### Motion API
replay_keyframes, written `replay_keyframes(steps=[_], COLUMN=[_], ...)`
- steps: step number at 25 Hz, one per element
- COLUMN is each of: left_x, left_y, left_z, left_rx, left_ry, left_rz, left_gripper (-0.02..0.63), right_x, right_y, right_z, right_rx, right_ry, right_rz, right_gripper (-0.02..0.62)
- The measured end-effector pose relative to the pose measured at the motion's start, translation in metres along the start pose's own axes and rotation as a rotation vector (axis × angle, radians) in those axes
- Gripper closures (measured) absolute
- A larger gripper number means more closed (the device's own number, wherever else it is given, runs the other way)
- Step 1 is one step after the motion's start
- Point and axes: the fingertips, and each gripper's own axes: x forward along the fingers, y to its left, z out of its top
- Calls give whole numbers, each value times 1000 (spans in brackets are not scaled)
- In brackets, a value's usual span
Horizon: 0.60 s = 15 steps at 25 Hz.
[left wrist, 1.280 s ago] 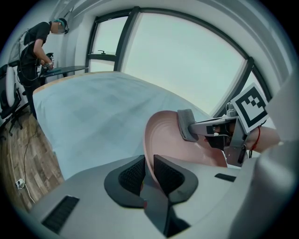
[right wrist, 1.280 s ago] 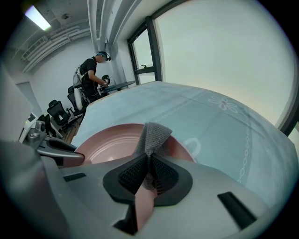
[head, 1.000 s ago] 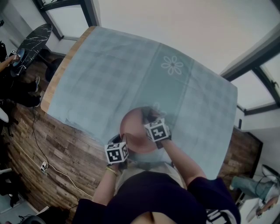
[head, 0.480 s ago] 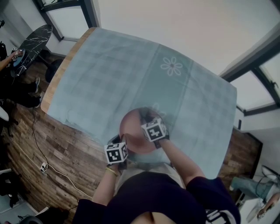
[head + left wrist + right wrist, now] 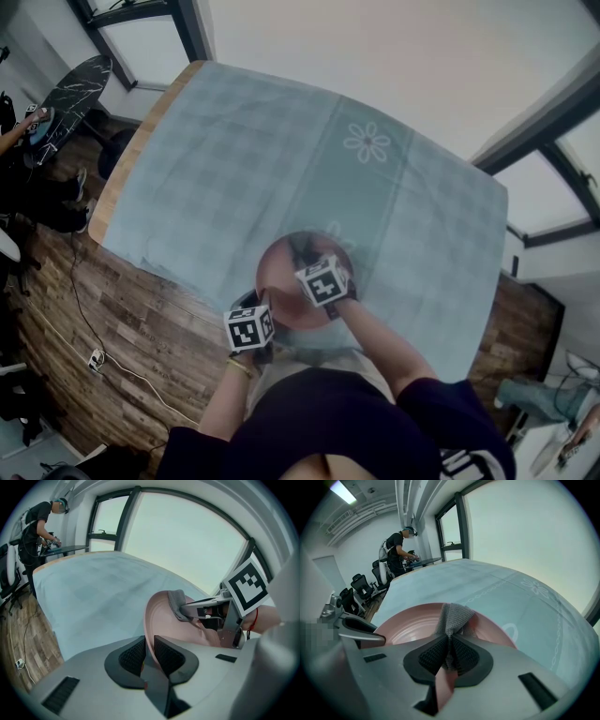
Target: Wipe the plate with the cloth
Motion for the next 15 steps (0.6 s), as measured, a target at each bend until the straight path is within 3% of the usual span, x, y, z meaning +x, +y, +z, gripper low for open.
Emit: replay_keyframes(steps=[15], left_x=[1], left_y=[2], left_z=[0], left_rx=[-10], left_ry=[-3], left_rz=[15], left_gripper=[537], right_x=[2], right_y=[31], right_z=[-4], right_rx=[-55], right_ry=[12], right_rz=[78], right_gripper=[563])
